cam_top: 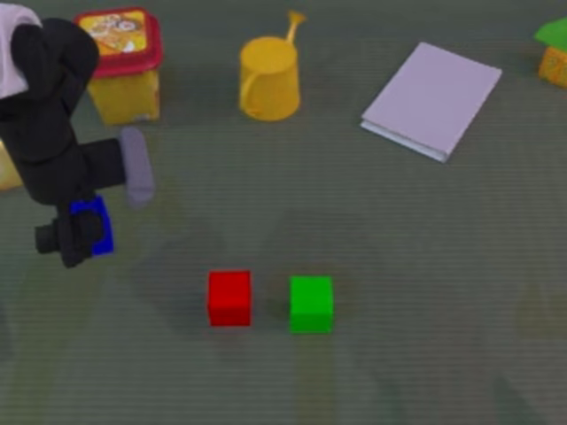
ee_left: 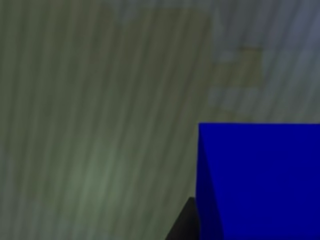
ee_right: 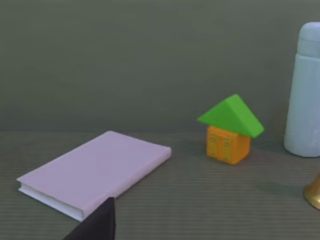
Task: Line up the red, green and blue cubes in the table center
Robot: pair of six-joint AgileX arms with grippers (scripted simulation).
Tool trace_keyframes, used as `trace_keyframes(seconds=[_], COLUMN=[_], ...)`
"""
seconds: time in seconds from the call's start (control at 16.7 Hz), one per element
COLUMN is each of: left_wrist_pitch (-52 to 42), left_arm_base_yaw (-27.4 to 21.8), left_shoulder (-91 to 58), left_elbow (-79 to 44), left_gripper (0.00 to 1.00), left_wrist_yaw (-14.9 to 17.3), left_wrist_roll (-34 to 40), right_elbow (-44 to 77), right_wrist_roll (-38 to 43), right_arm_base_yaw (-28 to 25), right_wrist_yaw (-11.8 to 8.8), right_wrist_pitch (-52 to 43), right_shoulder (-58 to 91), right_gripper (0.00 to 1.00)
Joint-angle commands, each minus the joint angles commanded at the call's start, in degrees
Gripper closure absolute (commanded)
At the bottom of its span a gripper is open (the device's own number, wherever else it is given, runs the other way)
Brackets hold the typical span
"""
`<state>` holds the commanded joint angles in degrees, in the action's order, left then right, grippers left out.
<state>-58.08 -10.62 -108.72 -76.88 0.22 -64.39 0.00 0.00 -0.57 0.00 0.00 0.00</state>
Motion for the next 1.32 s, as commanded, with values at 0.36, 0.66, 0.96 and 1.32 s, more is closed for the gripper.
trace_keyframes(seconds=[0.36, 0.66, 0.96, 1.32], left_wrist_pitch=[-1.7, -8.8, -16.6, -21.2], left_arm_base_yaw=[-3.8, -16.6, -32.0, -42.0], left_shoulder=[-3.0, -13.0, -23.6, -29.8], left_elbow=[-3.9, -20.6, -40.4, -51.6], left_gripper=[1.00, 1.00, 1.00, 1.00], left_wrist_yaw=[0.0, -0.1, -0.1, -0.2], left_wrist_roll=[1.9, 9.8, 19.6, 26.4], right_elbow=[0.0, 0.0, 0.0, 0.0], right_wrist_roll=[0.0, 0.0, 0.0, 0.0], right_arm_base_yaw=[0.0, 0.0, 0.0, 0.0], right_wrist_yaw=[0.0, 0.0, 0.0, 0.0], right_wrist_pitch=[0.0, 0.0, 0.0, 0.0], right_shoulder=[0.0, 0.0, 0.0, 0.0], right_gripper=[0.00, 0.00, 0.00, 0.00])
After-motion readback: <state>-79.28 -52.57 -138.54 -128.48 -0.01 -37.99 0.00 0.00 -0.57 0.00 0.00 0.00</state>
